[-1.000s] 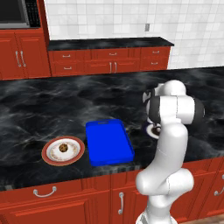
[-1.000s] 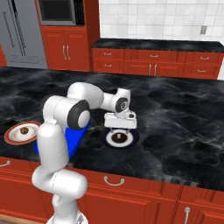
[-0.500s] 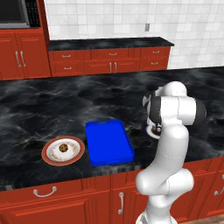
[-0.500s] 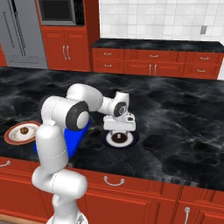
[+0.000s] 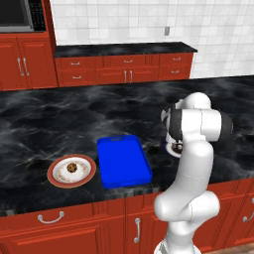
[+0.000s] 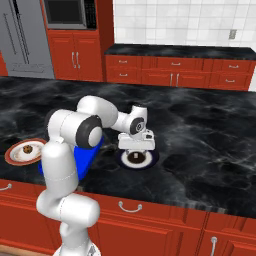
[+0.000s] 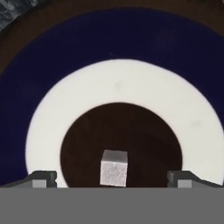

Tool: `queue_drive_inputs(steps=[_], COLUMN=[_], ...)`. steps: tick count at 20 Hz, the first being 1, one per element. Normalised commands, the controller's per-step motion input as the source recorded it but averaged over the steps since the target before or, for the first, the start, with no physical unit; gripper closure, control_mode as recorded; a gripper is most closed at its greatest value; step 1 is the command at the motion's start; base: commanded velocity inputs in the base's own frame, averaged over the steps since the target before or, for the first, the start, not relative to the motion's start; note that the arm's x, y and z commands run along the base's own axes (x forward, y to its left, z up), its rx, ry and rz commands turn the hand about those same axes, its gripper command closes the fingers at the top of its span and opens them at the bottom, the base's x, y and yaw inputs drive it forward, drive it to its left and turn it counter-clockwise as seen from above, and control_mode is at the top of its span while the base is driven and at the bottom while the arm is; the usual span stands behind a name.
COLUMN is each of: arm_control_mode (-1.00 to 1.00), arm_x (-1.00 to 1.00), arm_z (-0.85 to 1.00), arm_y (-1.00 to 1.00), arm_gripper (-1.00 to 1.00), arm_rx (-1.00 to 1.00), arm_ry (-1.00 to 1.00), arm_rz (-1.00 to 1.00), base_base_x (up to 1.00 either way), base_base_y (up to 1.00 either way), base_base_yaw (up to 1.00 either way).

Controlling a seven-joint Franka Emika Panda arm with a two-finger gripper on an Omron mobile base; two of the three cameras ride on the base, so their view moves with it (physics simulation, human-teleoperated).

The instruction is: Move the dessert items from the plates to the tray.

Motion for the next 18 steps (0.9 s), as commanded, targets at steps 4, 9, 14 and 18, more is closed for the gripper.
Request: queue_drive_inputs(steps=[4,9,14,18], arm_control_mode=[-1.0,-1.0,-1.0,-1.0], arm_x=[0.03,0.02,0.0,0.0], arm_z=[-0.01,-0.06,-0.07,-0.06], arm_y=[0.0,0.0,0.0,0.0], arm_gripper=[-1.0,-1.0,-1.0,-1.0], arm_rx=[0.0,0.0,0.0,0.0], arm_ry=[0.0,0.0,0.0,0.0], arm_rz=[0.0,0.0,0.0,0.0], base_base_x=[0.0,0.0,0.0,0.0], base_base_y=[0.0,0.0,0.0,0.0], base_base_yaw=[0.0,0.0,0.0,0.0])
